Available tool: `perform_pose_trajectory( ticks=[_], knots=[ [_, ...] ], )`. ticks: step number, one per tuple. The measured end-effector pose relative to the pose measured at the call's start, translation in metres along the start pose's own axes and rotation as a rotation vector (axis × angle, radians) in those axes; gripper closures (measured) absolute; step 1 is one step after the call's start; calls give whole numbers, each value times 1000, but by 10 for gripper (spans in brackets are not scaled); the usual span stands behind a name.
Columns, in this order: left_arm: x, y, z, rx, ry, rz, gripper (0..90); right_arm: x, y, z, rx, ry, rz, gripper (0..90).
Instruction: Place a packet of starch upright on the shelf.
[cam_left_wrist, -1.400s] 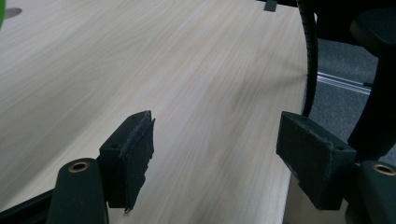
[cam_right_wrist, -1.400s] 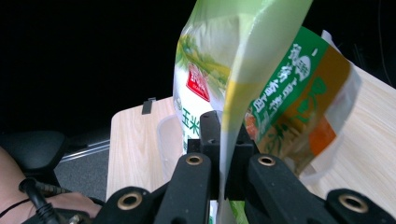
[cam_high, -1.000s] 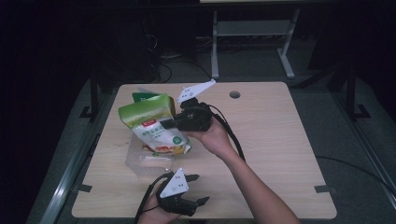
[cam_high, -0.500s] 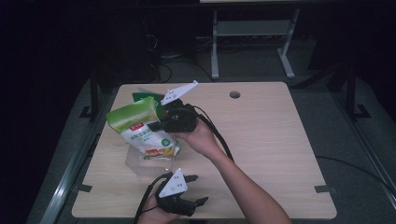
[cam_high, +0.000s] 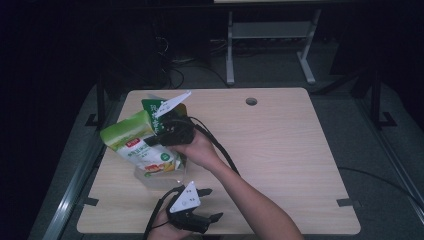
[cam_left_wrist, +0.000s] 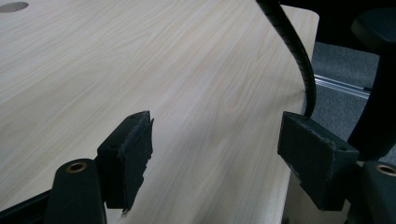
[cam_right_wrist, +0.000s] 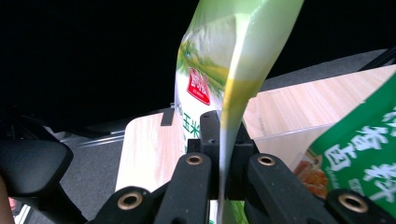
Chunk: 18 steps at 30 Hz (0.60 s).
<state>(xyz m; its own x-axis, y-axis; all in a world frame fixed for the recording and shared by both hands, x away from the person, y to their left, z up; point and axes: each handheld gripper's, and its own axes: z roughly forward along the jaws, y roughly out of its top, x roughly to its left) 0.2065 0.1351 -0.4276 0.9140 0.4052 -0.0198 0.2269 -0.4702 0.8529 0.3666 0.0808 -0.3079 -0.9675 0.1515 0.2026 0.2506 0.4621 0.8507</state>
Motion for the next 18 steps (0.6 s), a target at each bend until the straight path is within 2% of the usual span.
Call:
perform_pose_trajectory(
  ticks=[5, 9, 12, 16, 18],
  knots=[
    [0, -2, -1, -8, 10, -2, 260, -4, -4, 13, 12, 37, 8, 891],
    [0, -3, 0, -6, 10, -18, 260, -4, -12, 22, 40, 35, 8, 890],
    [0, -3, 0, 12, 10, 1, 261, -5, -19, 27, 57, 36, 13, 890],
    [1, -4, 3, 11, 12, -6, 261, -9, -29, 29, 61, 32, 21, 885],
    [1, -4, 3, 18, 12, 4, 261, -10, -32, 28, 69, 30, 25, 874]
  ],
)
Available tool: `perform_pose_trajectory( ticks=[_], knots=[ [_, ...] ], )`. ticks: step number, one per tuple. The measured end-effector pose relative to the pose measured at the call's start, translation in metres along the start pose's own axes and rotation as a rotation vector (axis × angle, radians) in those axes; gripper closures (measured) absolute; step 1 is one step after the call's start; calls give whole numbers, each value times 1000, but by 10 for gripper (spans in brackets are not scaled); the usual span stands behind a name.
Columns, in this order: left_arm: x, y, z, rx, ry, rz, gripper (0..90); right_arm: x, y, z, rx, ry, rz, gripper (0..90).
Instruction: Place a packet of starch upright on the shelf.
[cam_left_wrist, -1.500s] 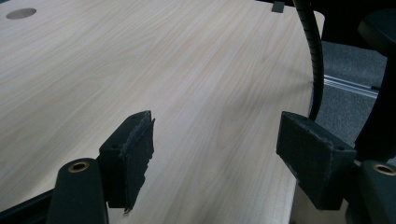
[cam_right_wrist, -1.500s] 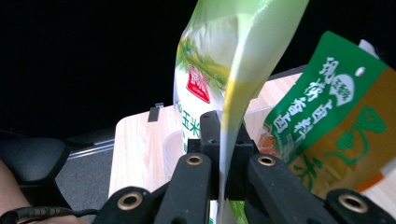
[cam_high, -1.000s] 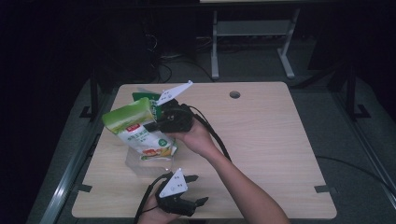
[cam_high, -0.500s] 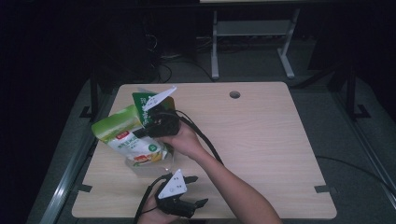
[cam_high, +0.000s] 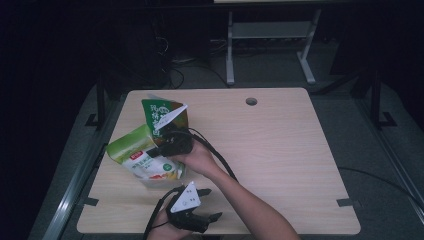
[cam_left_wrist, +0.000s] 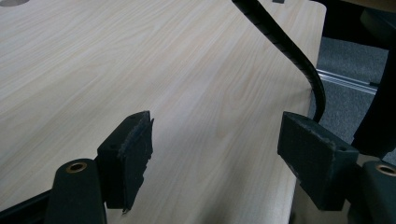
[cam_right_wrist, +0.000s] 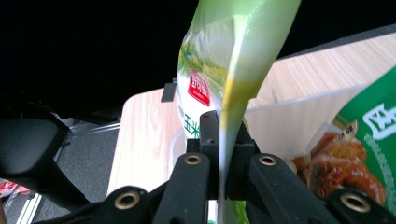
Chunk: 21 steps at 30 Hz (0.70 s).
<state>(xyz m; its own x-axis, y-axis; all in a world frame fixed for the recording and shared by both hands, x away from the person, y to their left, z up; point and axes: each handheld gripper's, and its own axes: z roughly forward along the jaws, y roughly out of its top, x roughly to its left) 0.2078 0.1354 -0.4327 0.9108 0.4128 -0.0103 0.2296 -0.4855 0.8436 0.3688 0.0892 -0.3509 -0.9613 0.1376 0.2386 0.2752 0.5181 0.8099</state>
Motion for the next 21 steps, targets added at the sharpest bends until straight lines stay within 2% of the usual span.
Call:
perform_pose_trajectory(
  ticks=[2, 3, 4, 6, 8, 14, 21],
  knots=[
    [0, 0, 0, 1, 0, 1, 261, 0, -2, 0, 11, -7, 0, 834],
    [0, 0, 0, 1, 1, 4, 261, -2, -4, -1, 8, 9, 12, 801],
    [0, 0, 0, 0, 1, -2, 261, -3, -4, -2, -3, 24, 26, 790],
    [-1, 0, 1, 2, 0, -2, 261, -3, -4, -6, -15, 19, 24, 766],
    [-1, 0, 1, -2, 2, 0, 261, -2, -3, -10, -18, 3, 20, 773],
    [0, 1, 1, -4, 3, 1, 261, 1, -5, -13, 15, -31, -12, 818],
    [-1, 0, 2, 2, 8, 2, 261, 0, -10, -17, 43, -40, -27, 838]
  ],
)
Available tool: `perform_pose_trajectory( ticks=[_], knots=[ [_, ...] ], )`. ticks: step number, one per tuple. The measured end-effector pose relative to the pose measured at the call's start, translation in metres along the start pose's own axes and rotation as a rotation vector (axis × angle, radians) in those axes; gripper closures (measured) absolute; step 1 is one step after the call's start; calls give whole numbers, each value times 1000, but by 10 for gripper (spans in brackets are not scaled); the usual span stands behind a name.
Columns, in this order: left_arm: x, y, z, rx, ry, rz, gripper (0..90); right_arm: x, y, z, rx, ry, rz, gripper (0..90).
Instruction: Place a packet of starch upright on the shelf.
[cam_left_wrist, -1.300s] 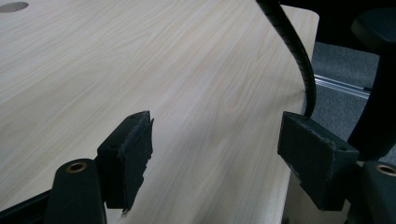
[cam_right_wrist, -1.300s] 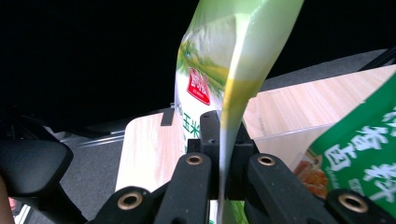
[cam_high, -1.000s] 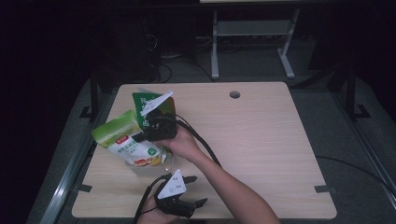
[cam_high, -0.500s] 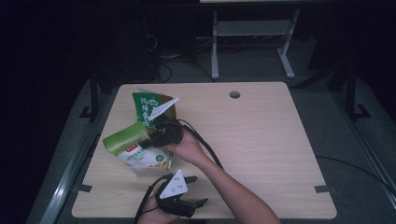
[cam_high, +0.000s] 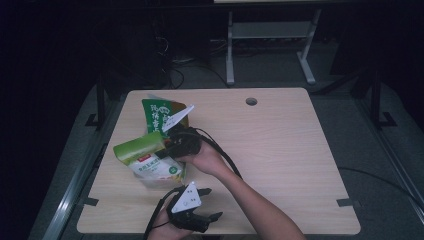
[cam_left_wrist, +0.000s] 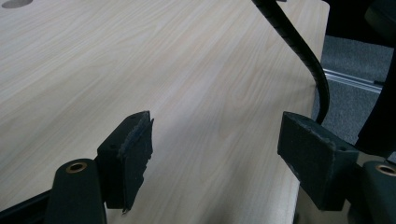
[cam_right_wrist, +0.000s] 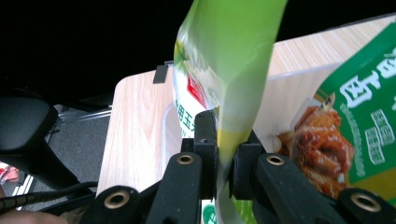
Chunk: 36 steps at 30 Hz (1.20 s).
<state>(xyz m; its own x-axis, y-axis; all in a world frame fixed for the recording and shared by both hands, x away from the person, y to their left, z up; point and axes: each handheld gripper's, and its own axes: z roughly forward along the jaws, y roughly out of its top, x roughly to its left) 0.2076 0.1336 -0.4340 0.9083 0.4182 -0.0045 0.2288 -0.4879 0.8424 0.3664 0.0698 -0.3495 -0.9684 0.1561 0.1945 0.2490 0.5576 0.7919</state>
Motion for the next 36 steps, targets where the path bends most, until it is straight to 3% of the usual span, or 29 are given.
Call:
perform_pose_trajectory(
  ticks=[10, 19, 25, 31, 36],
  knots=[
    [1, 0, 2, -5, 4, -7, 261, -7, -24, -7, 31, -12, 42, 874],
    [6, 0, 1, -3, 20, -18, 261, -10, -27, -7, 28, -8, 42, 879],
    [11, 1, 0, -9, 31, -20, 260, -9, -28, -9, 29, -23, 46, 794],
    [14, 2, 0, -15, 37, -24, 259, -12, -33, -16, 21, 16, 80, 702],
    [16, 3, 0, -17, 38, -24, 258, -11, -35, -29, -1, 7, 90, 669]
  ],
)
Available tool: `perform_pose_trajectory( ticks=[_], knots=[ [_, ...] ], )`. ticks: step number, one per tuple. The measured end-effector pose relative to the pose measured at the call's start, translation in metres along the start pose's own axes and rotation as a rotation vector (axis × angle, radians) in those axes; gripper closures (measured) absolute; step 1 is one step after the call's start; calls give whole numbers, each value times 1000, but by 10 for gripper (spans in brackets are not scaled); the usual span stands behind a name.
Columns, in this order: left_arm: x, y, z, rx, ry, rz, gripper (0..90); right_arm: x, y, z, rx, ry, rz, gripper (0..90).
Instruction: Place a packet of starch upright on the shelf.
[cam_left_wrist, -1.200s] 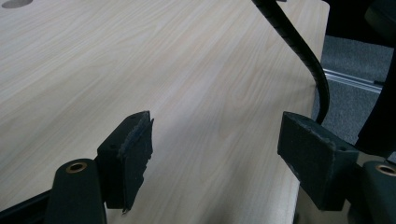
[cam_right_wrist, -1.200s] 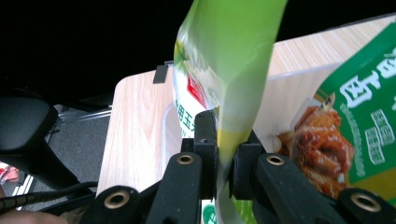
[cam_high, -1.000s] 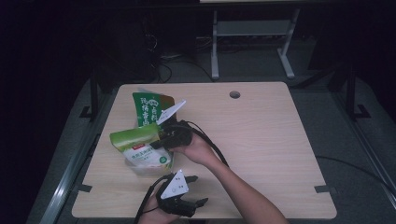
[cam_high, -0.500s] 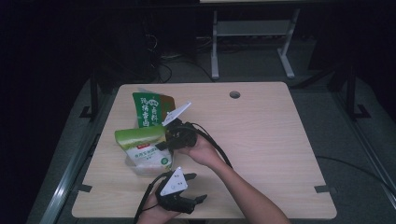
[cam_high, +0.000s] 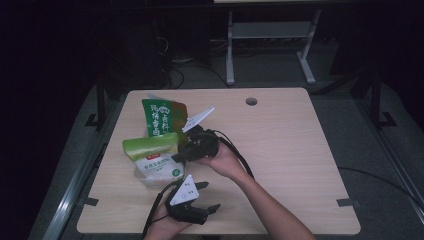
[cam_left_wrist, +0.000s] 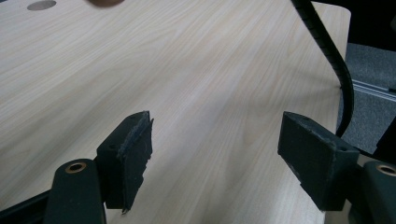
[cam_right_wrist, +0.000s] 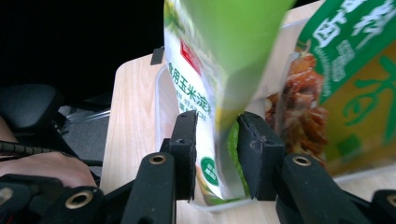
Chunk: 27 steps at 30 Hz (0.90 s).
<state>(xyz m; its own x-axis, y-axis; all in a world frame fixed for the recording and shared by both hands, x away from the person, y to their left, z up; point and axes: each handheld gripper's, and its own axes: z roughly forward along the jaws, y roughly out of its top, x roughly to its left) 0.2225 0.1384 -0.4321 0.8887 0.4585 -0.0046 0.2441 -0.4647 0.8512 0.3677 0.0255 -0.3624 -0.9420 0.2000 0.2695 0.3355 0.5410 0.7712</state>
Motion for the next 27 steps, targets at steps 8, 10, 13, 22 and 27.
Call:
perform_pose_trajectory(
  ticks=[8, 10, 13, 22, 27],
  knots=[
    [3, 1, 0, 3, 9, -4, 258, -3, -6, -21, -8, -38, 4, 630],
    [4, 1, 0, 3, 10, -2, 258, -5, -9, -26, -14, -47, 5, 612],
    [6, 2, 0, 3, 13, 4, 258, -7, -12, -33, -21, -57, 23, 586],
    [6, 1, 1, 1, 12, -7, 252, -15, -23, -55, -29, -89, 51, 508],
    [6, 1, 1, 4, 11, -5, 251, -19, -29, -66, -32, -117, 73, 471]
  ],
)
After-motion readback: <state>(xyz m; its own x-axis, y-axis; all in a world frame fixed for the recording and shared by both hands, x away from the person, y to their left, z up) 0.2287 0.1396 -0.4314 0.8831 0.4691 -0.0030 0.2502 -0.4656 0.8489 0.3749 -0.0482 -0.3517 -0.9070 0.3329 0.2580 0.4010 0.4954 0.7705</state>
